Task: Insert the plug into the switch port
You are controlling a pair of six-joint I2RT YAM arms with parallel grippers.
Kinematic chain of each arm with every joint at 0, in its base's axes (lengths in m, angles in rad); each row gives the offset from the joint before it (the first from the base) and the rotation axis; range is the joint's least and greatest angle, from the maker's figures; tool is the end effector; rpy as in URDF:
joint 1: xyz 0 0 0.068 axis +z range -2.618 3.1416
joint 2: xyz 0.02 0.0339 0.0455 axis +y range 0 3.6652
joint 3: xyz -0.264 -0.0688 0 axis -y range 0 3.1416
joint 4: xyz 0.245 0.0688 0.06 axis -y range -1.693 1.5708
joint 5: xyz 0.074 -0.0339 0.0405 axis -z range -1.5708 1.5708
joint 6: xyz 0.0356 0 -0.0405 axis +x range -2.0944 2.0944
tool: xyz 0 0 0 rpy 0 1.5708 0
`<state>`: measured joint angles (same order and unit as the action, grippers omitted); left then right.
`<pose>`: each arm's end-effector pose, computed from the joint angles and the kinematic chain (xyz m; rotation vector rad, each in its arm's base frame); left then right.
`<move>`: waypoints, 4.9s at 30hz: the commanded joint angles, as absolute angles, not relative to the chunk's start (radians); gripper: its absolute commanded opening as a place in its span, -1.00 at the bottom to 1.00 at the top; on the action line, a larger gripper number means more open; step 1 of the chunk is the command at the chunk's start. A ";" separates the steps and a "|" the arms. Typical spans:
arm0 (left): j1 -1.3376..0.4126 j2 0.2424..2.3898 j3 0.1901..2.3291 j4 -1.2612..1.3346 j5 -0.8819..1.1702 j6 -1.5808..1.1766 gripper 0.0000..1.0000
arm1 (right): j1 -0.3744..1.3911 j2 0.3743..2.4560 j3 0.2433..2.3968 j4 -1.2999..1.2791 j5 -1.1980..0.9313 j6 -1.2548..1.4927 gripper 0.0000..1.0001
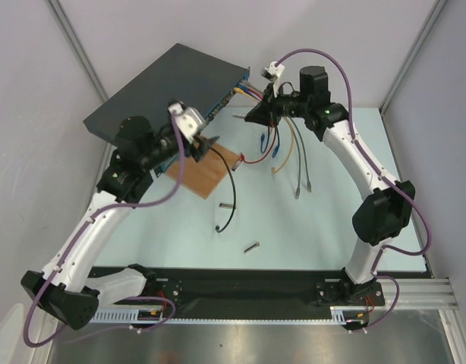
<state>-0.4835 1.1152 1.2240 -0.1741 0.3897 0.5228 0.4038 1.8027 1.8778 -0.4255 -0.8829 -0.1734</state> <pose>0.2129 -0.1271 0.4298 1.0381 1.2682 -0.2883 0.3673 0.1869 0.4155 -1.0898 1.5669 0.9963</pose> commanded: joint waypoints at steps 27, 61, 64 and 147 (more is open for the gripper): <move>-0.221 1.396 1.486 -0.336 0.448 -0.057 0.51 | 0.457 1.871 1.798 0.072 -0.637 -0.313 -1.00; -0.221 1.450 1.516 -0.275 0.477 -0.071 0.52 | 0.442 1.924 1.876 -0.017 -0.637 -0.342 -1.00; -0.221 1.454 1.517 -0.273 0.480 -0.072 0.52 | 0.434 1.898 1.862 -0.011 -0.641 -0.319 -1.00; -0.221 1.485 1.517 -0.264 0.477 -0.055 0.46 | 0.457 1.977 1.976 -0.061 -0.687 -0.291 -1.00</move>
